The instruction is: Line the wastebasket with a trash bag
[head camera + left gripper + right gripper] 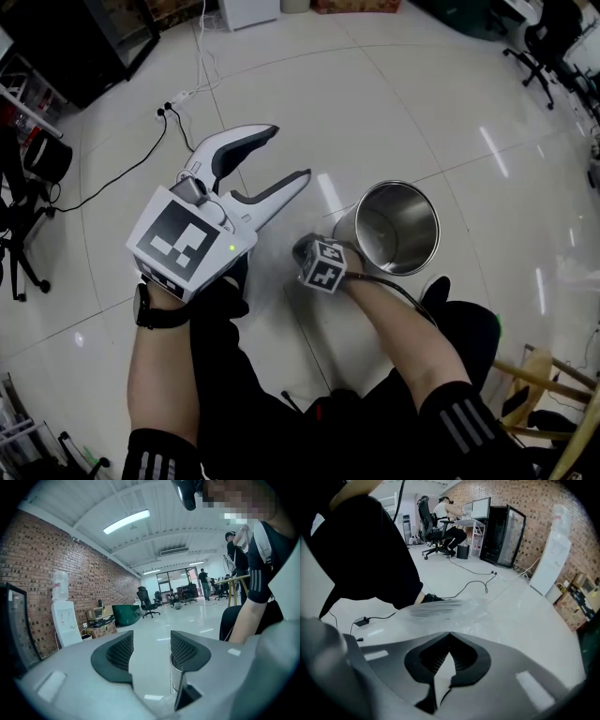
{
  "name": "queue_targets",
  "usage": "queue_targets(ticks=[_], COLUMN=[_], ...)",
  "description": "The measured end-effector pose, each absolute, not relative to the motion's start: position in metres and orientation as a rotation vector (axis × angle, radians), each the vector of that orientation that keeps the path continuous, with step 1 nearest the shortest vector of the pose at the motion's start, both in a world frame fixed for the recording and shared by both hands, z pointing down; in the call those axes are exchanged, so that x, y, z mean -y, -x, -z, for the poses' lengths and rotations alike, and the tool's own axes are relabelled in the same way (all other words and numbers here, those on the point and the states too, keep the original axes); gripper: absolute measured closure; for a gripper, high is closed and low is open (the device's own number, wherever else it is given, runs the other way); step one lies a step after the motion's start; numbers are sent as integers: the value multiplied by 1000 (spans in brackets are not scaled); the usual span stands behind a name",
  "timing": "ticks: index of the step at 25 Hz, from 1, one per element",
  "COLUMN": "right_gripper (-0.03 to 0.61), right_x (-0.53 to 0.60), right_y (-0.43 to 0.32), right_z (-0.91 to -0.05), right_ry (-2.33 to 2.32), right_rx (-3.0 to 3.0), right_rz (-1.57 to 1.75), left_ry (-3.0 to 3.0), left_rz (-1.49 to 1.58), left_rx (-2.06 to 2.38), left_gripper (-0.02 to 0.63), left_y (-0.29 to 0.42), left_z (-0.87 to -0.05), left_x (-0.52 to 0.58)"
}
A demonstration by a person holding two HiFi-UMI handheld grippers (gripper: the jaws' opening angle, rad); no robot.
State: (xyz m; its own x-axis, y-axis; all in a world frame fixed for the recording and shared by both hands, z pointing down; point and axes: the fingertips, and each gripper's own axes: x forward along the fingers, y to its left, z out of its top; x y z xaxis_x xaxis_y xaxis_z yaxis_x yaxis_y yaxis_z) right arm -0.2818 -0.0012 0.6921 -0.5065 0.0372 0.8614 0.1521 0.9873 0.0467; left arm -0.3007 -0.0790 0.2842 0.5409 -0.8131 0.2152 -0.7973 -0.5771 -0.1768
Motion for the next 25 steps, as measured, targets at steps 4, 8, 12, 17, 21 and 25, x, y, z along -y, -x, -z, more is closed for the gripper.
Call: queue_targets(ticks=[4,8,12,17,21,25], right_gripper=[571,571,571,571,571,571], right_x=[13,30,56,85,106,116], right_y=[284,277,258,217,169,125], right_z=[-632,-563,-495,-430,-406,-400], right_ry=[95,43,-61,-207,-308,-376], right_rx=[2182,2272,2369,2458,2468,2485], right_rz=[184,222,247,272,276,215], left_ry=[2679,2660,2640,2627,2625,2642], left_rz=[392,329,309,301,289,326], left_rx=[-1380,-1420,-1448,-1478,-1474,-1428], left_gripper=[370,370,370,370,370,370], left_y=[290,289,289,289,274,251], left_z=[-274,-259,-254,-251,-248,-252], left_x=[84,89,94,101,112,125])
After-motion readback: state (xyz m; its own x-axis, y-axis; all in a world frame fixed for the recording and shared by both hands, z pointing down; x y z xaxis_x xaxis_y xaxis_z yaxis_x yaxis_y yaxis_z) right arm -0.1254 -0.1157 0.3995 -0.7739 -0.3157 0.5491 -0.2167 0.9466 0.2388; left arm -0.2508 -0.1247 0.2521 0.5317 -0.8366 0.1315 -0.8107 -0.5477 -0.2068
